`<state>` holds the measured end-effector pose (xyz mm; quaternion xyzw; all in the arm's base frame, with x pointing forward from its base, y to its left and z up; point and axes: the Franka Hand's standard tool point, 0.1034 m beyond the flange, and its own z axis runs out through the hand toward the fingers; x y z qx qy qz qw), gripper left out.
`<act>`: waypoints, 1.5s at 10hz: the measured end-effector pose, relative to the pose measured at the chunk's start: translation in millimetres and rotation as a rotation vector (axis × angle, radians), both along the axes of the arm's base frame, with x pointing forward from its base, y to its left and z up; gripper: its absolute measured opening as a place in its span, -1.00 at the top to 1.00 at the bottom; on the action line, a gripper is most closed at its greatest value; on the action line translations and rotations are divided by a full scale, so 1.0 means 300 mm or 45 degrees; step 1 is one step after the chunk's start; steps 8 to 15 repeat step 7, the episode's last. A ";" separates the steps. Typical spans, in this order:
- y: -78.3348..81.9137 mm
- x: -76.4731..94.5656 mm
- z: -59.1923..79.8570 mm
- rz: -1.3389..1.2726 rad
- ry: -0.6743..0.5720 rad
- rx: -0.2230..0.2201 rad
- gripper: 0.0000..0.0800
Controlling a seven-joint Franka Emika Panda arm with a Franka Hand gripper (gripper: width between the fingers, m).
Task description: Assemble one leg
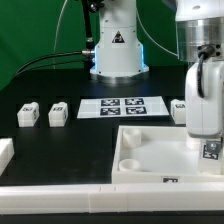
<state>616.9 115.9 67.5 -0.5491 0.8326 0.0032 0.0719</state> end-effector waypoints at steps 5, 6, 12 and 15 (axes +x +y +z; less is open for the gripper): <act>0.012 -0.002 0.000 0.051 -0.005 0.001 -0.58; 0.012 -0.002 0.000 0.053 -0.005 0.001 -0.62; 0.012 -0.002 0.000 0.055 -0.005 0.001 -0.62; 0.012 -0.002 0.000 0.055 -0.005 0.001 -0.62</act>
Offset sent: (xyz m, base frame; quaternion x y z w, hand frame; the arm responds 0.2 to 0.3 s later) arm 0.0000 0.0000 0.0000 0.0000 0.0000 0.0000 1.0000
